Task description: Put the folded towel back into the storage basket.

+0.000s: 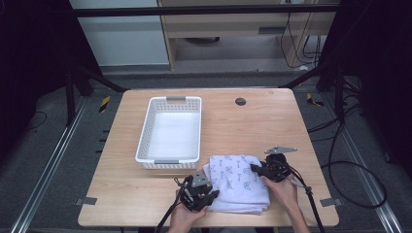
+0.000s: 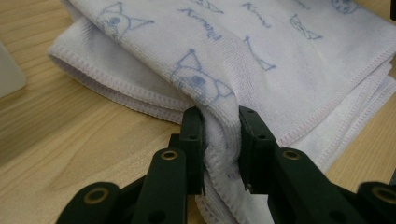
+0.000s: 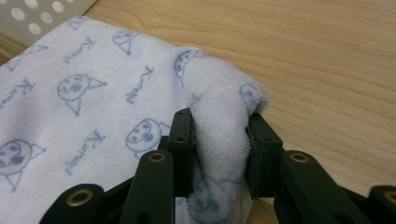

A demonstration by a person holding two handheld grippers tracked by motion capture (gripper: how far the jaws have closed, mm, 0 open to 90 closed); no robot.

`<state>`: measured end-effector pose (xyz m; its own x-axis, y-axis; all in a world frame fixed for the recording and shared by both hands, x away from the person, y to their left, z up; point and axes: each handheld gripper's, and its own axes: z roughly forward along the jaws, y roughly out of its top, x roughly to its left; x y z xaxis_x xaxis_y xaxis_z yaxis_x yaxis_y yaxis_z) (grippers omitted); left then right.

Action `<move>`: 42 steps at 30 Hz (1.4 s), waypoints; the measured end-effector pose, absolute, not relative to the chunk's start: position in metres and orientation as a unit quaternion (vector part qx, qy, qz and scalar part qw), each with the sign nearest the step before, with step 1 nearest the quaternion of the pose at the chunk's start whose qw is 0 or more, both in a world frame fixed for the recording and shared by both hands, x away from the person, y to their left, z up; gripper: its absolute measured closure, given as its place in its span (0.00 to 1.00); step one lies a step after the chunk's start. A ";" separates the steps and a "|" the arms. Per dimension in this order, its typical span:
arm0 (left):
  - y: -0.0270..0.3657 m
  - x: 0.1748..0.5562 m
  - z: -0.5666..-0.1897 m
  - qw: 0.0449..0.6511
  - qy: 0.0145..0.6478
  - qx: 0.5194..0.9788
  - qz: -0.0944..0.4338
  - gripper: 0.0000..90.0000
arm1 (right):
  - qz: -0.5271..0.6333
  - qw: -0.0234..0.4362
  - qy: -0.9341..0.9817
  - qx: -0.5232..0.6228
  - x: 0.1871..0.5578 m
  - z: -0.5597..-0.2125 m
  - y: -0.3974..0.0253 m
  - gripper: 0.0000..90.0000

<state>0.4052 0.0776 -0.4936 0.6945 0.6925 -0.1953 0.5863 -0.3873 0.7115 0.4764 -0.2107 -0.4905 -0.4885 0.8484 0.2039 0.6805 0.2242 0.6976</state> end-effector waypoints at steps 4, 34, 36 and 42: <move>0.078 0.404 -0.491 0.399 0.381 0.831 0.068 0.83 | 0.383 0.119 0.775 0.488 0.474 -0.486 -0.210 0.76; 0.082 0.392 -0.455 0.428 0.351 0.827 0.095 0.84 | 0.436 0.150 0.757 0.464 0.456 -0.451 -0.214 0.76; 0.082 0.392 -0.452 0.429 0.348 0.828 0.099 0.84 | 0.438 0.151 0.756 0.462 0.455 -0.449 -0.214 0.76; 0.084 0.389 -0.445 0.435 0.344 0.825 0.107 0.84 | 0.448 0.158 0.751 0.459 0.452 -0.441 -0.214 0.76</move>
<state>0.3893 0.0838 -0.4446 0.7407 0.6608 -0.1217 0.4737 -0.3851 0.7920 0.4524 -0.2138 -0.4413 -0.5291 0.8306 0.1736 0.5468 0.1773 0.8182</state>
